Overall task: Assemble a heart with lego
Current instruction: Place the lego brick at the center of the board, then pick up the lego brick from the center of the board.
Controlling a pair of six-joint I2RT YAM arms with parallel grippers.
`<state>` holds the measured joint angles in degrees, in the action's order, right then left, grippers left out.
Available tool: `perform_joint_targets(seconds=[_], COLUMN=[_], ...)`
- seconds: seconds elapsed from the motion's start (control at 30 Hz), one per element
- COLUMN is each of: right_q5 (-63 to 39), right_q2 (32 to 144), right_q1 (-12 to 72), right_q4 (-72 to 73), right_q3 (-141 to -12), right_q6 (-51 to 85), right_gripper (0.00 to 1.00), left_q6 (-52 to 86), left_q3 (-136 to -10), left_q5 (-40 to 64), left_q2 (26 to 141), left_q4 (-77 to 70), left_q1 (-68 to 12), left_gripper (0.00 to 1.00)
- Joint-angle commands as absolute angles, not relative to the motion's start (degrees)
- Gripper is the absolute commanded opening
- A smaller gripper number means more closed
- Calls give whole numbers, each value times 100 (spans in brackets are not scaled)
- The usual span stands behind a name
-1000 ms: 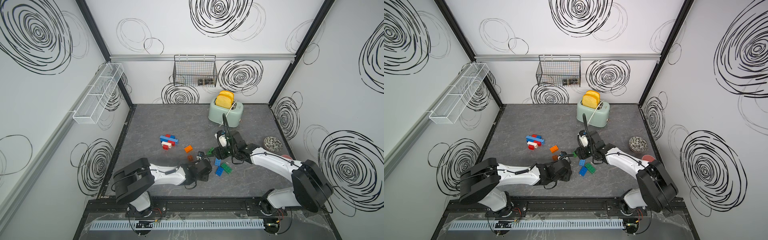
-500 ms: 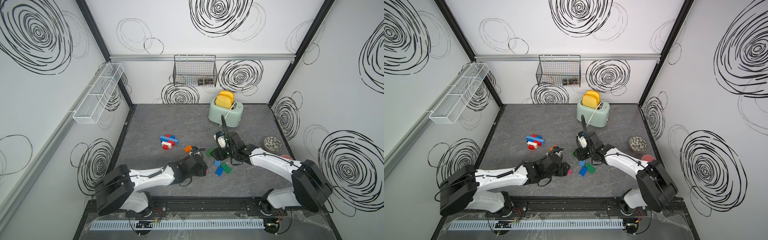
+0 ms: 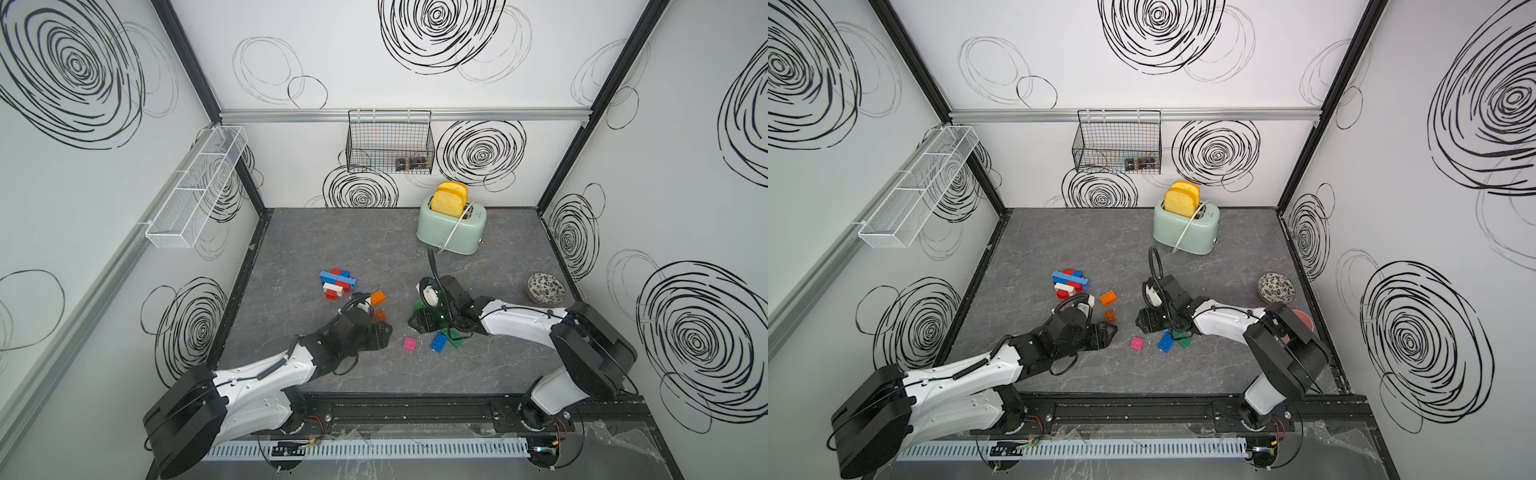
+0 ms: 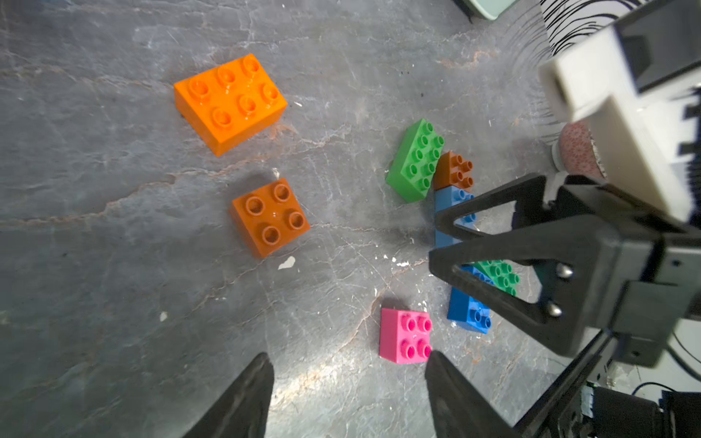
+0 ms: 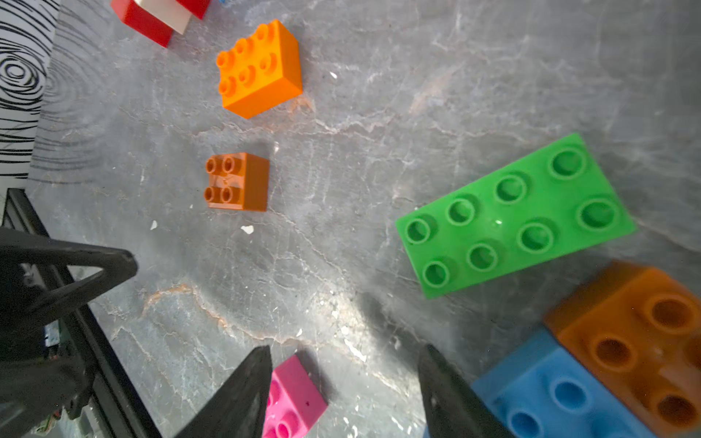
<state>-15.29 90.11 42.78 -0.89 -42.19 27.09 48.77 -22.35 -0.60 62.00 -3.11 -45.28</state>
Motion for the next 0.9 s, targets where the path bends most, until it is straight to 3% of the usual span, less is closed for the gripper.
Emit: perform_joint_targets(seconds=[0.0,0.57,0.7,0.87], right_q5=[-1521,-963,-508,88], right_q2=[9219,10295,10662,11050], right_q1=[4140,3803,4019,4383], right_q4=[145,-304,-755,-1316], right_q3=[-4166,-5313,-5803,-6280], right_q6=[3023,2404,2038,1648], right_gripper=[66,69,67,56], left_q6=[4799,4799,4781,4753], left_q3=[-2055,-1592,-1565,-1530], left_q5=[153,395,430,475], left_q2=[6061,5699,5705,5669], left_q4=[-614,-747,-750,-733], left_q1=[-4414,-3869,-3776,-3675], left_gripper=[68,68,68,68])
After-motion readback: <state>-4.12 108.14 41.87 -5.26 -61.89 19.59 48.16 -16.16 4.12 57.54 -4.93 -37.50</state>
